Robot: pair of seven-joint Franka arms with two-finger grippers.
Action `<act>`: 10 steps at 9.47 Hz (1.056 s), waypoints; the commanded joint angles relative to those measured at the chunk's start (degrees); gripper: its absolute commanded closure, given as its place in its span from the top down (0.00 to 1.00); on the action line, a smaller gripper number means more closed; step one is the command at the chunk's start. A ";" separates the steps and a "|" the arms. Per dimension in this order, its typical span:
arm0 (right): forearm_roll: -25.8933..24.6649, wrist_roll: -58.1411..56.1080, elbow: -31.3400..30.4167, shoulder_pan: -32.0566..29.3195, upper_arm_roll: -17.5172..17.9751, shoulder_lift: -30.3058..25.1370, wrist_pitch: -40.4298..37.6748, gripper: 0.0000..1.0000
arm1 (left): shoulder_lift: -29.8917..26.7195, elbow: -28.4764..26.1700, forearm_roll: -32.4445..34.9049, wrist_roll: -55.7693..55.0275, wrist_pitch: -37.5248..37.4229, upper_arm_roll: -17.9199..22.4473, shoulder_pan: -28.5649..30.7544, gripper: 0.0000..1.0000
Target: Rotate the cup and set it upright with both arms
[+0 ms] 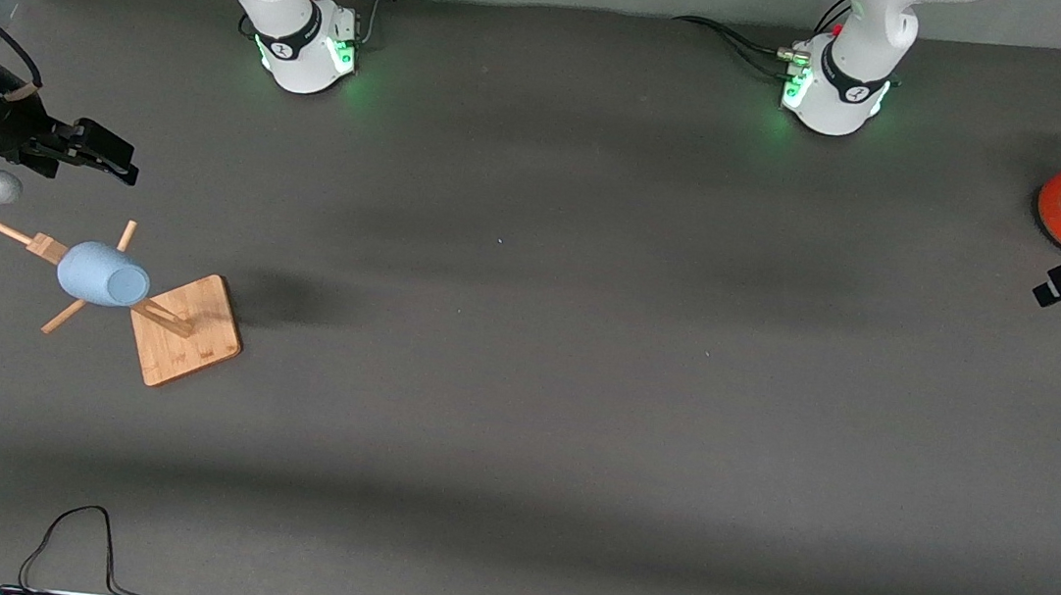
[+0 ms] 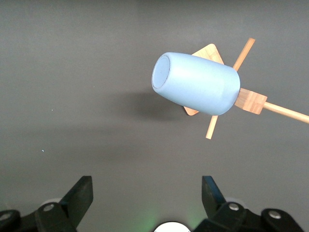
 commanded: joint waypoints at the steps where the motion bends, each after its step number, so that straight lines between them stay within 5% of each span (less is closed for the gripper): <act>1: -1.02 1.23 -0.08 0.16 0.01 -0.24 0.37 1.00 | -1.93 -1.18 -0.37 0.32 -0.16 -0.06 0.04 1.00; 6: -0.49 1.14 0.10 0.16 0.10 -0.16 0.19 1.00 | -1.76 -1.26 1.38 0.40 0.11 -0.32 -0.41 1.00; 10: -0.31 3.34 0.45 0.07 0.01 0.54 0.19 1.00 | -4.13 -1.26 9.39 0.49 -3.49 -6.55 -0.76 1.00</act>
